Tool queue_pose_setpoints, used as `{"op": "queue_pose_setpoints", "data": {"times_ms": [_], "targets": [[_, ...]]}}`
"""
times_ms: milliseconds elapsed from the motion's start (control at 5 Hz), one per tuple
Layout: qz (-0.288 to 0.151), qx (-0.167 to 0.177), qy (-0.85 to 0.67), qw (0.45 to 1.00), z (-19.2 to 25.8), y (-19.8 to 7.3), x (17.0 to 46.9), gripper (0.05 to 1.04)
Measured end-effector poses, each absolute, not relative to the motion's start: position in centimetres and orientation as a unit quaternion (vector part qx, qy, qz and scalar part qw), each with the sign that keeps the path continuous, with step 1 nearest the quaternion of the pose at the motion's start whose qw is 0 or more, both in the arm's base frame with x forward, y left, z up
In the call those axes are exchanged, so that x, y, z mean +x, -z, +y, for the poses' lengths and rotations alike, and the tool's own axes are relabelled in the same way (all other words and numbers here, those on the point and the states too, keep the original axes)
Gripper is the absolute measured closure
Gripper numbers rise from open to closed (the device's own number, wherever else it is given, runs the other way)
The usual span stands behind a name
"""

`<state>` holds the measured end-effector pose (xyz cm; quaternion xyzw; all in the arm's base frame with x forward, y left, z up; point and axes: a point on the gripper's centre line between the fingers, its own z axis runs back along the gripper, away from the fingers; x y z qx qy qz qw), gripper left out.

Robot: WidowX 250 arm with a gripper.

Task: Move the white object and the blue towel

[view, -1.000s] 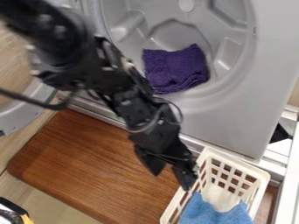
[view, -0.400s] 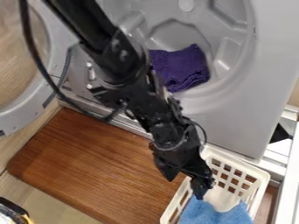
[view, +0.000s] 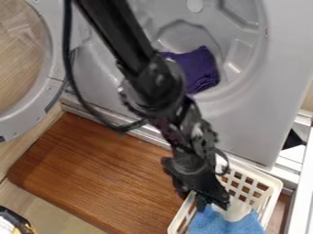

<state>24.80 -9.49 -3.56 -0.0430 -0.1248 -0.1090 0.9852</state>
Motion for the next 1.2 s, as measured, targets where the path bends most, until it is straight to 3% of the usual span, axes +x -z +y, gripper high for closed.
{"op": "queue_pose_setpoints", "data": {"times_ms": [200,400,800,1200], "targets": [[-0.126,-0.029,0.109,0.986,-9.7,3.5,24.9,0.917],[-0.123,-0.026,0.108,0.986,-9.8,3.4,24.7,0.975],[-0.122,-0.048,0.128,0.983,-9.7,1.5,23.9,0.989],[-0.139,-0.062,0.079,0.985,-4.5,-1.0,22.7,0.995]]}}
